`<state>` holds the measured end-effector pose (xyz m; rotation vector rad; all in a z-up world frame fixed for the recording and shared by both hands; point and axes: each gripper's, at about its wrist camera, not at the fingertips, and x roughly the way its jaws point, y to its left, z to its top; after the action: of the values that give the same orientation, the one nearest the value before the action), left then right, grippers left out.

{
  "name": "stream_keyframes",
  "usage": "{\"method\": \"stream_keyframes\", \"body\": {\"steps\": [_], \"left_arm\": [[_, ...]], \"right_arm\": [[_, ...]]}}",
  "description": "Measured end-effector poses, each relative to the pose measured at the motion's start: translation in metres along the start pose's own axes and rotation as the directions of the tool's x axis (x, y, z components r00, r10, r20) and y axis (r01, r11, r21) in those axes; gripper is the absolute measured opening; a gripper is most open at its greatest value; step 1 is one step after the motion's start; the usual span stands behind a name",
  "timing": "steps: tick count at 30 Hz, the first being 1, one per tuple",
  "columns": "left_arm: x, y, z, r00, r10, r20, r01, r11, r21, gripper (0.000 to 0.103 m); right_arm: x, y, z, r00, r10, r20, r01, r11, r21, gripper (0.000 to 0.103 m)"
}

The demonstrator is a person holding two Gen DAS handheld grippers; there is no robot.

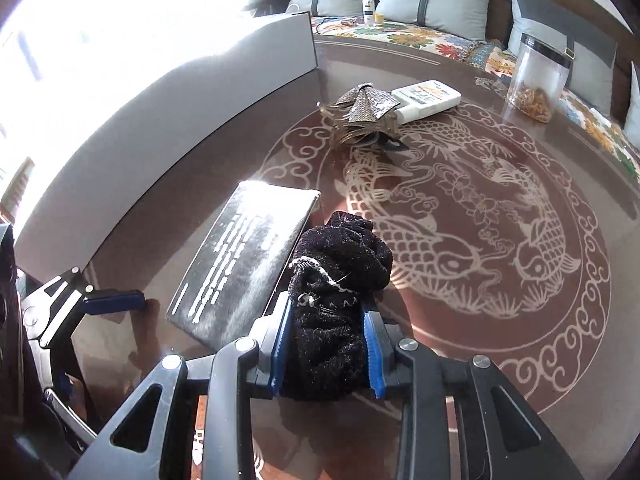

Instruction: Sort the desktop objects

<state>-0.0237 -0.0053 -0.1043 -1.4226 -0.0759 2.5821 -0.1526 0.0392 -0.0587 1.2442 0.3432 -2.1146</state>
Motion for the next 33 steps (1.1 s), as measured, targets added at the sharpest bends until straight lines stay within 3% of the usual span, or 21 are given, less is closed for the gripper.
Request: {"method": "stream_keyframes", "body": {"steps": [3, 7, 13, 15, 19, 20, 21, 33], "left_arm": [[-0.009, -0.003, 0.009, 0.999, -0.001, 0.042, 0.002, 1.000, -0.019, 0.103], [0.000, -0.017, 0.038, 0.998, 0.005, 0.068, -0.005, 1.000, 0.003, 0.103], [0.056, -0.023, 0.076, 0.983, 0.181, -0.022, -0.181, 0.983, 0.012, 0.103], [0.066, -0.014, 0.078, 0.986, 0.160, -0.036, -0.161, 0.987, -0.024, 0.103], [0.067, -0.010, 0.077, 0.987, 0.161, 0.006, -0.161, 0.987, 0.000, 0.103], [0.066, -0.010, 0.073, 0.988, 0.152, 0.024, -0.152, 0.988, 0.010, 0.103], [0.065, -0.008, 0.072, 0.990, 0.140, 0.028, -0.140, 0.990, 0.010, 0.103], [0.064, -0.008, 0.071, 0.990, 0.141, 0.034, -0.141, 0.990, 0.013, 0.103]], "right_arm": [[-0.019, 0.000, -0.020, 0.994, -0.102, 0.040, 0.103, 0.995, -0.018, 0.033], [-0.036, -0.027, -0.045, 0.977, -0.206, 0.058, 0.201, 0.977, 0.075, 0.033], [-0.041, -0.050, -0.077, 0.967, -0.250, 0.047, 0.238, 0.955, 0.179, 0.037], [-0.038, -0.056, -0.082, 0.964, -0.262, 0.038, 0.248, 0.945, 0.212, 0.066], [-0.032, -0.057, -0.088, 0.952, -0.299, 0.060, 0.276, 0.929, 0.245, 0.087], [-0.030, -0.058, -0.089, 0.948, -0.312, 0.059, 0.287, 0.922, 0.259, 0.098], [-0.027, -0.059, -0.087, 0.945, -0.326, 0.040, 0.304, 0.913, 0.271, 0.103], [-0.026, -0.063, -0.087, 0.946, -0.321, 0.040, 0.297, 0.912, 0.284, 0.103]]}}
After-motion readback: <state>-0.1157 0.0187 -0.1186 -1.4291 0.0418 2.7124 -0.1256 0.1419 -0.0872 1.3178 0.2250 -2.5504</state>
